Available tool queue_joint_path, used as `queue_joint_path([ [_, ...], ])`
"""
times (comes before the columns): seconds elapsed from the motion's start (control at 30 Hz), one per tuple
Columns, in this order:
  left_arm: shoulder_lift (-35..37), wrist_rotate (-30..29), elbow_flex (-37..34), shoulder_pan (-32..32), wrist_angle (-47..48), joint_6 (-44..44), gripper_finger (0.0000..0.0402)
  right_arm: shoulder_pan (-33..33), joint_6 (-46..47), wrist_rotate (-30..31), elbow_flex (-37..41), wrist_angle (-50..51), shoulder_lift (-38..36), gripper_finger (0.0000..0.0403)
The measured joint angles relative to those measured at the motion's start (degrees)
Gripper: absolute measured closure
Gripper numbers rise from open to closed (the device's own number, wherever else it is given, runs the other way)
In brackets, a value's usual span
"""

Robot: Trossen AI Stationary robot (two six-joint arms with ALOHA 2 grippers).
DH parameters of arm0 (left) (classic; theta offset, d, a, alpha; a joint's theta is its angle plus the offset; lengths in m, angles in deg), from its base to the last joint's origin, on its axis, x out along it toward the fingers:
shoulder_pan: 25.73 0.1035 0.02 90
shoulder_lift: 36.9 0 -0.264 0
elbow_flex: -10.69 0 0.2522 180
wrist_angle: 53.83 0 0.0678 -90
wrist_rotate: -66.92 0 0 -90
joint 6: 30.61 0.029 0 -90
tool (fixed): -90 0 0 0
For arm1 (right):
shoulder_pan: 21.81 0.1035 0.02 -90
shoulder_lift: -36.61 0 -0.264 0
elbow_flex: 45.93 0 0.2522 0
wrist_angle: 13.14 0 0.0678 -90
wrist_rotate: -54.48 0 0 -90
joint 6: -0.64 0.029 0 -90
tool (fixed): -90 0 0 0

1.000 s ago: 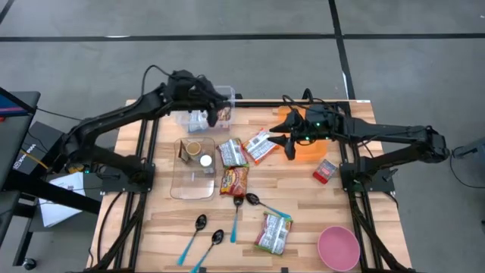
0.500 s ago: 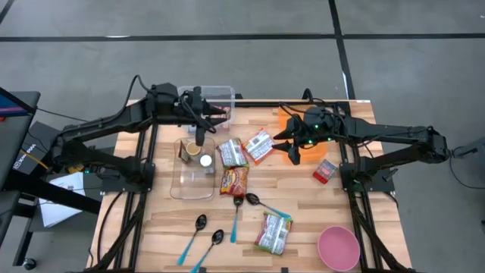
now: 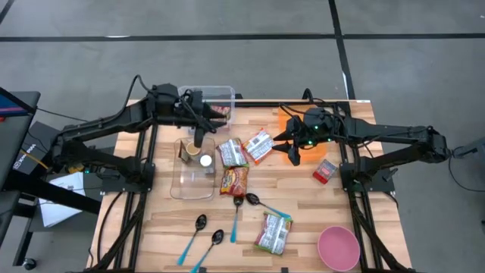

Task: Pick & Place Food Item
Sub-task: Put the blue spoon into the orange container

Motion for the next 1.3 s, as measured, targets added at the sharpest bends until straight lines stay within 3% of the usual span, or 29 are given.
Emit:
queue_joint_path([
  [0.23, 0.0, 9.5, 0.0, -9.6, 9.0, -8.5, 0.0293, 0.0, 0.2, 0.0, -0.1, 1.0, 0.0, 0.0233],
  [0.43, 0.0, 10.4, 0.0, -24.9, 19.0, -20.3, 0.0293, -0.2, 0.6, 0.0, -0.1, 1.8, 0.0, 0.0233],
  [0.77, -3.4, 0.1, 0.0, -53.0, 23.5, -53.5, 0.0293, -0.2, 1.5, 0.0, -0.1, 1.7, 0.0, 0.0233],
  [1.03, -10.3, -8.8, 0.0, -66.0, 21.8, -82.8, 0.0293, -0.2, 1.5, -1.0, -0.1, 1.7, 0.0, 0.0233],
  [1.2, -16.4, -10.6, 0.0, -70.5, 17.4, -86.1, 0.0293, -0.2, 1.5, -1.0, -0.1, 1.7, 0.0, 0.0233],
  [1.3, -20.5, -15.2, 0.0, -72.6, 17.1, -87.1, 0.0293, -0.2, 1.5, -1.0, -0.1, 1.7, 0.0, 0.0233],
])
